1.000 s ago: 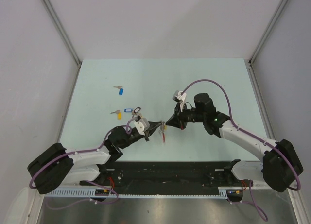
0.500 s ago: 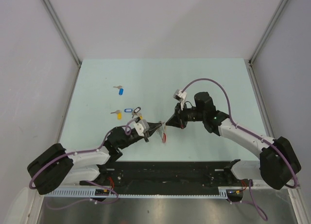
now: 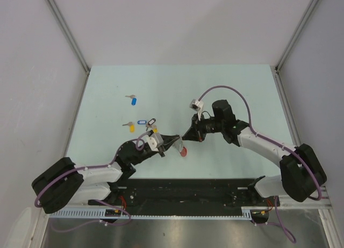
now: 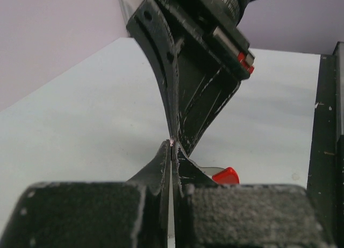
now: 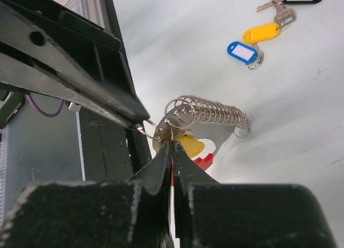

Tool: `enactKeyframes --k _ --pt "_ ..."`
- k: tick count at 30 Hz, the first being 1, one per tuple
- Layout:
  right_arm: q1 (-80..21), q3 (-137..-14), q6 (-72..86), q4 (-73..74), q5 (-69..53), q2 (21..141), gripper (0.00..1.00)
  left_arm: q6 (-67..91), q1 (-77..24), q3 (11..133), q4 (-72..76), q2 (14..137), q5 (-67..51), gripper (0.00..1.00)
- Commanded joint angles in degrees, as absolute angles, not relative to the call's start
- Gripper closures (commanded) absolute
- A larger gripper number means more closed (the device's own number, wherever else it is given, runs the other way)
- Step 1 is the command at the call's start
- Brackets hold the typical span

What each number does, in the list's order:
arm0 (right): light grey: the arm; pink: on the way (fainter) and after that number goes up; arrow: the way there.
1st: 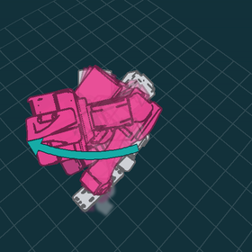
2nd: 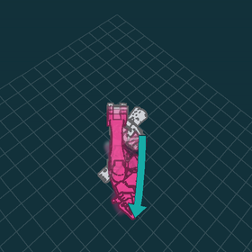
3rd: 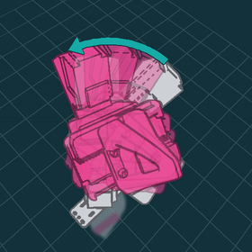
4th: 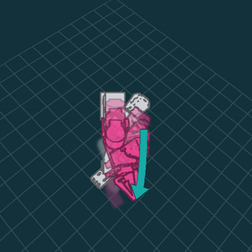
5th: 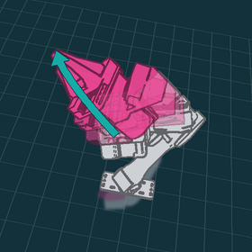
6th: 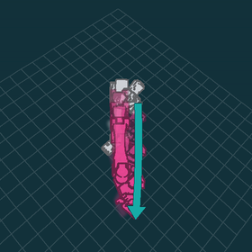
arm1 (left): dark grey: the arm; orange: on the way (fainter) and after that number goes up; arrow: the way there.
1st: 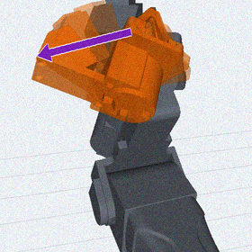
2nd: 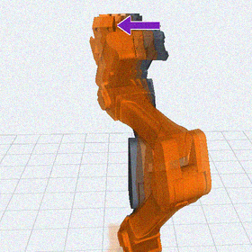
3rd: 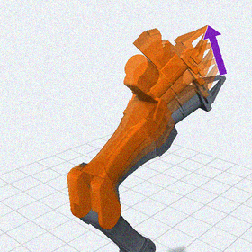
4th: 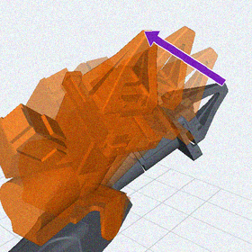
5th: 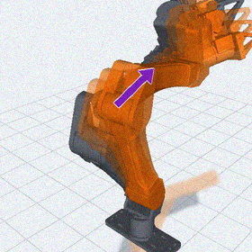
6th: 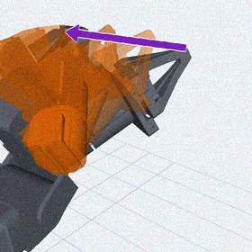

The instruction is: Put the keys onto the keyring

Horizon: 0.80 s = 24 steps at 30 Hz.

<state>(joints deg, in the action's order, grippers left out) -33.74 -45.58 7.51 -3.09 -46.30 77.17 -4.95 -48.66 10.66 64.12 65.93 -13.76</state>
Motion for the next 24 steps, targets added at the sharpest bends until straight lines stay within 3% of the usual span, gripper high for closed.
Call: enactKeyframes --k 1,11,20,24 --pt "-33.3 -47.9 8.3 -3.9 -47.6 78.0 1.0 -4.1 -48.5 10.9 72.2 67.2 -14.9 1.0" --pt "-33.0 -48.5 3.3 6.0 -36.8 71.4 1.0 -3.2 -47.7 8.5 74.3 70.1 -11.5 0.99" --pt "-32.7 -51.5 1.4 23.7 -6.1 68.7 1.0 -1.9 -47.5 8.1 76.3 71.5 -9.9 1.0" --pt "-32.7 -53.8 1.4 30.2 0.7 71.4 1.0 -2.2 -47.5 7.9 74.8 69.3 -9.5 1.0"
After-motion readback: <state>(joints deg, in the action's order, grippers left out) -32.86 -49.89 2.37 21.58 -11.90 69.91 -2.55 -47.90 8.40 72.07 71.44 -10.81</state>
